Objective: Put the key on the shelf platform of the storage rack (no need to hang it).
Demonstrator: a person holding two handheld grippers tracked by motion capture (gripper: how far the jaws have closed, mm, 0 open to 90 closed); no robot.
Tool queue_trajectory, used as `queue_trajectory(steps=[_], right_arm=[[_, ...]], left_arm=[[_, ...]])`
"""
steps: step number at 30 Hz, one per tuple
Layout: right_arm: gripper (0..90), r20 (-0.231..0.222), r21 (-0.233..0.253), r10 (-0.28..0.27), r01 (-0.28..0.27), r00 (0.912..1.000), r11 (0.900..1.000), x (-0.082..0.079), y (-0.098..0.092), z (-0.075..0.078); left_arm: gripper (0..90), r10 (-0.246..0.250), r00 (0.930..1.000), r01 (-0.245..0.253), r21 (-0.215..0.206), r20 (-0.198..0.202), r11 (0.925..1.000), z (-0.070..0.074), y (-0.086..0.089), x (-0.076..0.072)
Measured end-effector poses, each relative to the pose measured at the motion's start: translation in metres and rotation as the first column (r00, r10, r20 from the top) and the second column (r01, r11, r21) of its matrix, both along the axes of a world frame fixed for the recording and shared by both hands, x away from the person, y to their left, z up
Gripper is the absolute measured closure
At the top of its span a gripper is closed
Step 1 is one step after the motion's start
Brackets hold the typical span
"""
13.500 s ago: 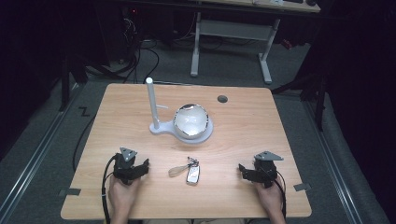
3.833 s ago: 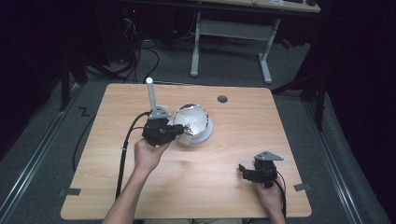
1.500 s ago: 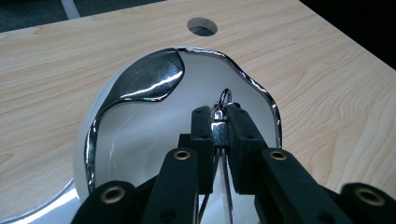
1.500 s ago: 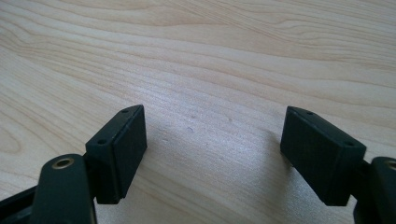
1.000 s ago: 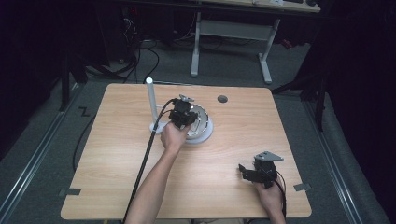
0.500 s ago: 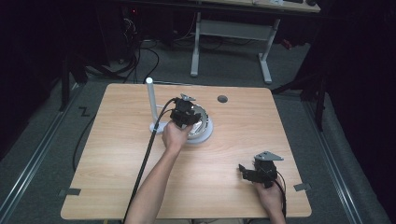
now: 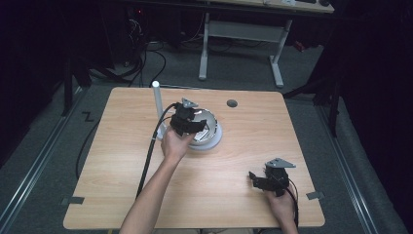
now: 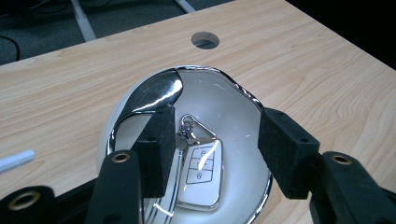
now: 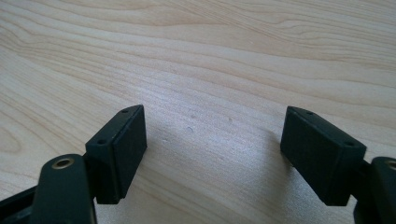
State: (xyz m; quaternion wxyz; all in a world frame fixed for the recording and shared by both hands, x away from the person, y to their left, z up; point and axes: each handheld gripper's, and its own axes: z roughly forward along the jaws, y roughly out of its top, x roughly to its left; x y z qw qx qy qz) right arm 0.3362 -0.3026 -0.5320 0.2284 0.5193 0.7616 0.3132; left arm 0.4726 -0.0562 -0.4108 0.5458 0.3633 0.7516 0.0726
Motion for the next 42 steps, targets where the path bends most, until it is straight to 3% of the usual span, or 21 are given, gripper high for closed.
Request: queue_trajectory(steps=[28,33,34,35,42], right_arm=[[22.9,0.000,-0.001,-0.001,0.001,1.0000,1.000,0.000,0.000,0.000],[23.0,-0.003,0.003,-0.007,0.007,1.0000,1.000,0.000,0.001,0.000],[23.0,-0.003,0.003,-0.008,0.008,1.0000,1.000,0.000,0.001,0.000],[23.0,-0.003,0.003,-0.008,0.008,1.0000,1.000,0.000,0.001,0.000],[23.0,-0.003,0.003,-0.009,0.009,1.0000,1.000,0.000,0.001,0.000]], left_arm=[[46.0,0.043,0.9988,-0.041,-0.078,0.024,0.9961,0.014,0.058,-0.034],[44.3,0.057,0.9979,-0.055,-0.070,0.030,0.9961,0.015,0.064,-0.038],[44.2,0.079,0.9942,-0.070,-0.119,0.073,0.9904,0.016,0.062,-0.037],[44.2,0.072,0.9967,-0.068,-0.083,0.039,0.9942,0.016,0.068,-0.041],[44.0,0.081,0.9957,-0.077,-0.092,0.046,0.9929,0.017,0.080,-0.047]])
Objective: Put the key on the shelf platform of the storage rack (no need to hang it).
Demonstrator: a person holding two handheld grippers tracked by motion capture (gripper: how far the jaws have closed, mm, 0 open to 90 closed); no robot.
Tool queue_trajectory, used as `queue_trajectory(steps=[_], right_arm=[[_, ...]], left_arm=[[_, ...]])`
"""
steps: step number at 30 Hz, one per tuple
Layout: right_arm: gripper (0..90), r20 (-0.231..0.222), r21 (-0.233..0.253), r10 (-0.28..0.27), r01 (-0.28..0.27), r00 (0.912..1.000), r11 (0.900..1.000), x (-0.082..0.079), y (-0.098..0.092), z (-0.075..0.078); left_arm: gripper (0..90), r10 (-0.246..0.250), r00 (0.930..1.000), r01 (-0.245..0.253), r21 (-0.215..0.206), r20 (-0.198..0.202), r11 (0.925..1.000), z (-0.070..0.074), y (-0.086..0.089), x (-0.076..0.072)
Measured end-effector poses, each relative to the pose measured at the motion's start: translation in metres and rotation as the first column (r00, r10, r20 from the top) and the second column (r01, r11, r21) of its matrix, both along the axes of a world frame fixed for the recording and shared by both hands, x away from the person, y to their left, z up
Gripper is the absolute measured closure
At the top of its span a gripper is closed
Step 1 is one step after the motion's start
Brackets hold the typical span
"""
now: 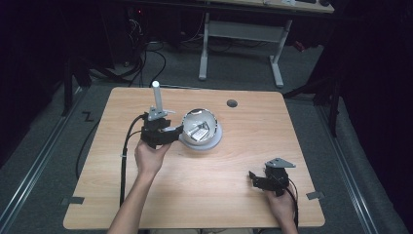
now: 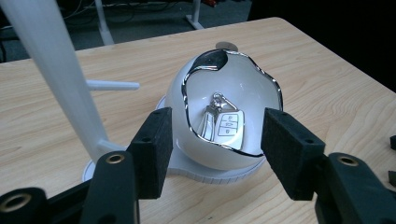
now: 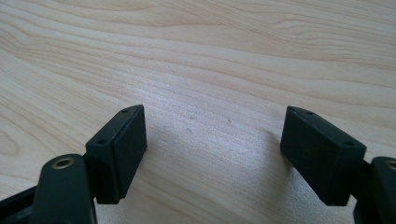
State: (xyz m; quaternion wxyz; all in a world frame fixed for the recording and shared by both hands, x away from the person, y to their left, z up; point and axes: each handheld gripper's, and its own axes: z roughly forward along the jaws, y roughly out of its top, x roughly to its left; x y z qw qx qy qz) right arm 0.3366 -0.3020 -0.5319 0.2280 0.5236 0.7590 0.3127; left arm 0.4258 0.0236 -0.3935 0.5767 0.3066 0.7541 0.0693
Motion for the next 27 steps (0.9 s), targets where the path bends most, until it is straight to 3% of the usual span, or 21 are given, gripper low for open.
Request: queue_trajectory(steps=[11,15,19,23,27], right_arm=[[23.0,0.000,-0.001,0.000,0.000,1.0000,1.000,0.000,0.000,0.000],[23.0,0.000,-0.001,0.000,0.000,1.0000,1.000,0.000,0.000,0.000],[23.0,0.000,-0.001,0.001,-0.001,1.0000,1.000,0.000,0.000,0.000],[23.0,0.000,0.000,0.000,0.000,1.0000,1.000,0.000,0.000,0.000],[23.0,0.000,-0.001,0.001,-0.001,1.0000,1.000,0.000,0.000,0.000]], left_arm=[[43.1,0.000,1.0000,0.000,-0.012,0.009,0.9999,0.004,0.013,-0.014],[42.8,0.001,0.9997,-0.001,0.005,0.023,1.0000,0.002,0.018,-0.018],[43.2,0.026,0.9989,-0.026,-0.013,0.038,0.9996,0.002,0.024,-0.023],[43.0,0.030,0.9993,-0.029,-0.020,0.022,0.9994,0.001,0.030,-0.026],[42.9,0.036,0.9989,-0.036,-0.027,0.031,0.9990,0.001,0.037,-0.029]])
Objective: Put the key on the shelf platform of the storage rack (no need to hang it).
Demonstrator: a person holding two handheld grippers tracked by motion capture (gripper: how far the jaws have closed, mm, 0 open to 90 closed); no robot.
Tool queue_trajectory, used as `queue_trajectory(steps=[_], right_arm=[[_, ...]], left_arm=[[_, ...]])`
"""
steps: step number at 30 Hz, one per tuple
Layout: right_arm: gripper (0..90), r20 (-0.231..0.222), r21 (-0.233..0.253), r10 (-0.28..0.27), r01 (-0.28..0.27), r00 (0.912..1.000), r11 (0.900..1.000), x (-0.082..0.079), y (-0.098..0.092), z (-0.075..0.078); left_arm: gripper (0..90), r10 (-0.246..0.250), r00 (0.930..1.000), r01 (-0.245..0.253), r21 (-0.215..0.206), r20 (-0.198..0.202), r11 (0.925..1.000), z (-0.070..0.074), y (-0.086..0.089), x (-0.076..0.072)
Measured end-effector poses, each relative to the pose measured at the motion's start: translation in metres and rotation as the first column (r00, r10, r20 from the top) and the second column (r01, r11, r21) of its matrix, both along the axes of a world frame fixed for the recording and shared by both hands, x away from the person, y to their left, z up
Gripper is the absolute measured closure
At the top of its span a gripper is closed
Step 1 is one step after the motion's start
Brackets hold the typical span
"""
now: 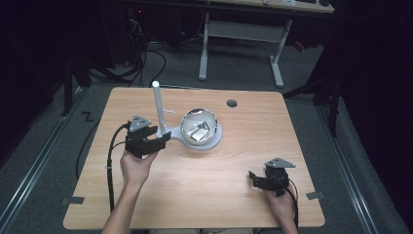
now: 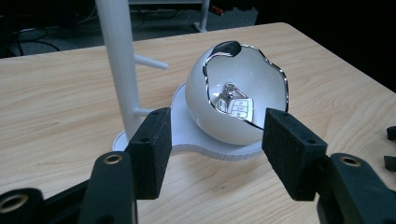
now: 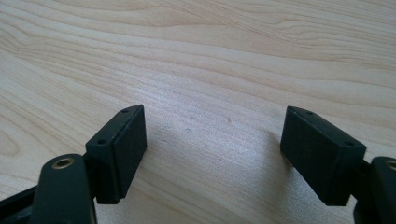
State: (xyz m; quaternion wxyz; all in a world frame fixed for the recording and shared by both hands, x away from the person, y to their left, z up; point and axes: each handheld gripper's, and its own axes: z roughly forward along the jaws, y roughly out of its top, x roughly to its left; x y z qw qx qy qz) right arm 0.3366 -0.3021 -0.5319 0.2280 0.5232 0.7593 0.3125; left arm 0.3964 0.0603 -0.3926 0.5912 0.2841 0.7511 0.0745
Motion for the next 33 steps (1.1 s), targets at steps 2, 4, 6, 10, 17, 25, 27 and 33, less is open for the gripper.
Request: queue_trajectory(steps=[2,4,6,10,17,25,27,33], right_arm=[[23.0,0.000,0.000,0.000,0.000,1.0000,1.000,0.000,0.000,0.000],[23.0,0.000,0.000,0.000,0.000,1.0000,1.000,0.000,0.000,0.000],[23.0,0.000,0.000,0.000,0.000,1.0000,1.000,0.000,0.000,0.000],[23.0,0.000,0.000,-0.001,0.001,1.0000,1.000,0.000,0.000,0.000],[23.0,0.001,0.000,-0.001,0.001,1.0000,1.000,0.000,0.000,0.000],[23.0,0.001,0.000,-0.001,0.001,1.0000,1.000,0.000,0.000,0.000],[23.0,0.001,0.000,-0.001,0.001,1.0000,1.000,0.000,0.000,0.000],[23.0,0.001,0.000,-0.001,0.001,1.0000,1.000,0.000,0.000,0.000]], left_arm=[[42.9,0.009,1.0000,-0.009,-0.007,0.000,0.9999,0.000,0.003,-0.002],[43.0,0.008,0.9999,-0.008,-0.004,0.014,1.0000,0.000,0.006,-0.005],[43.0,0.017,0.9996,-0.017,-0.010,0.023,0.9998,0.001,0.009,-0.007],[43.0,0.026,0.9991,-0.026,-0.017,0.032,0.9995,0.001,0.015,-0.011],[43.0,0.043,0.9988,-0.043,-0.012,0.020,0.9990,-0.008,0.023,-0.017],[42.9,0.054,0.9985,-0.054,-0.034,0.005,0.9979,-0.016,0.034,-0.025],[43.0,0.057,0.9984,-0.057,-0.033,0.003,0.9978,-0.017,0.035,-0.026],[43.0,0.059,0.9982,-0.058,-0.032,0.014,0.9978,-0.018,0.039,-0.031]])
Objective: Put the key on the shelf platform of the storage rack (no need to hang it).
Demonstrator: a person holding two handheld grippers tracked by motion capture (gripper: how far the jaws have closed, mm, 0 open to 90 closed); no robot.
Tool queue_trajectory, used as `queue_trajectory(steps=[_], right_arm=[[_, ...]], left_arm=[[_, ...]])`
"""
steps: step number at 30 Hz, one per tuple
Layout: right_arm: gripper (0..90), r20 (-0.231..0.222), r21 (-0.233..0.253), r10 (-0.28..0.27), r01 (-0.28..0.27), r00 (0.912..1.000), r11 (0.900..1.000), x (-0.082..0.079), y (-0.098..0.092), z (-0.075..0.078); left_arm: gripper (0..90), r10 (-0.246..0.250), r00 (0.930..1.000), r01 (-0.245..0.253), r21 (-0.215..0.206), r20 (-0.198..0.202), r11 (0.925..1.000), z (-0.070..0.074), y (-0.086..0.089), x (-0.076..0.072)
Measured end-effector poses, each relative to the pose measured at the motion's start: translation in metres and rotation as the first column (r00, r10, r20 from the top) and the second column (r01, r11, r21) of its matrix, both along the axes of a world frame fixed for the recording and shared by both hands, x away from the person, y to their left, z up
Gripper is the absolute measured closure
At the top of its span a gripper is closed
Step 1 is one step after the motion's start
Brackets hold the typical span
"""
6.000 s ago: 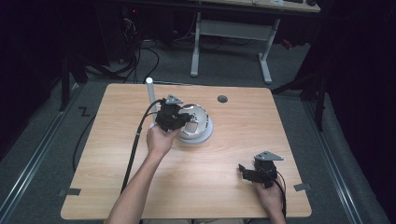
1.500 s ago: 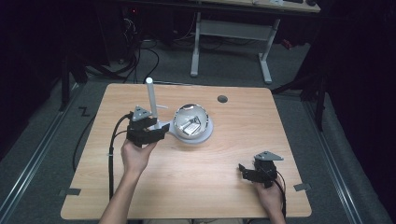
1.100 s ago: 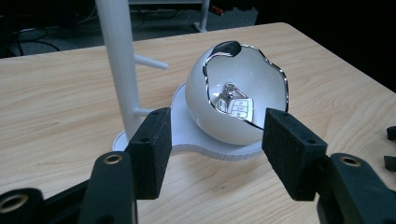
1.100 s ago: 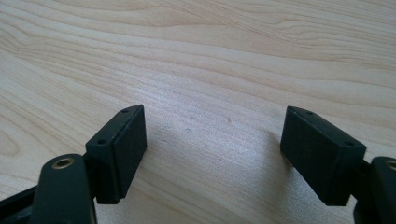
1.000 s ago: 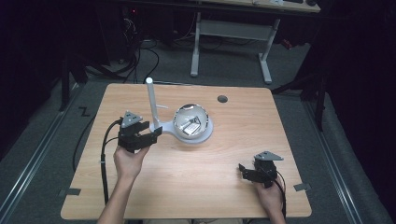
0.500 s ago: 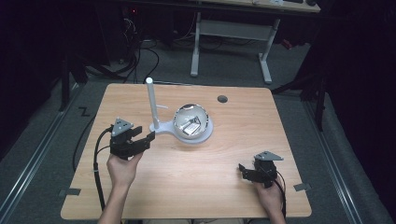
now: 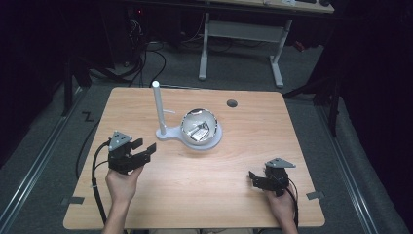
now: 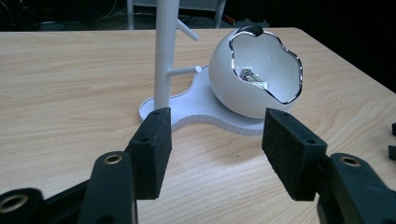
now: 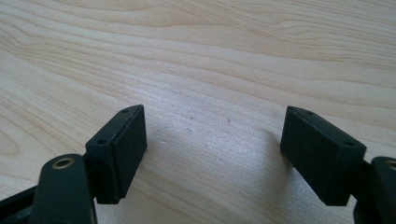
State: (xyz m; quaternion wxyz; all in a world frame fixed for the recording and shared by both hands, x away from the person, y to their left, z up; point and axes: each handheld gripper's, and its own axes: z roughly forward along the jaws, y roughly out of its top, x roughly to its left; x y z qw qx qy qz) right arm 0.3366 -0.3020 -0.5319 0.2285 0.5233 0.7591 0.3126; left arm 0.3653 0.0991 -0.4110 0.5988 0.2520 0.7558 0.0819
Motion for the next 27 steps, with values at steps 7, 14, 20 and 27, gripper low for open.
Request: queue_trajectory(steps=[7,14,20,27], right_arm=[[23.0,0.000,0.000,0.000,0.000,1.0000,1.000,0.000,0.000,0.000],[23.0,0.000,0.000,0.000,0.000,1.0000,1.000,0.000,0.000,0.000],[23.0,0.000,0.000,0.000,0.000,1.0000,1.000,0.000,0.000,0.000],[23.0,0.000,0.000,0.000,0.000,1.0000,1.000,0.000,0.000,0.000]], left_arm=[[42.8,-0.001,0.9999,0.001,-0.003,-0.016,1.0000,-0.006,0.000,-0.003],[42.4,-0.001,0.9993,0.002,0.014,-0.037,0.9999,-0.016,-0.001,-0.002],[42.1,-0.009,0.9985,0.010,0.021,-0.055,0.9997,-0.025,-0.002,-0.001],[41.7,-0.021,0.9957,0.021,-0.007,-0.090,0.9998,-0.034,-0.007,-0.002]])
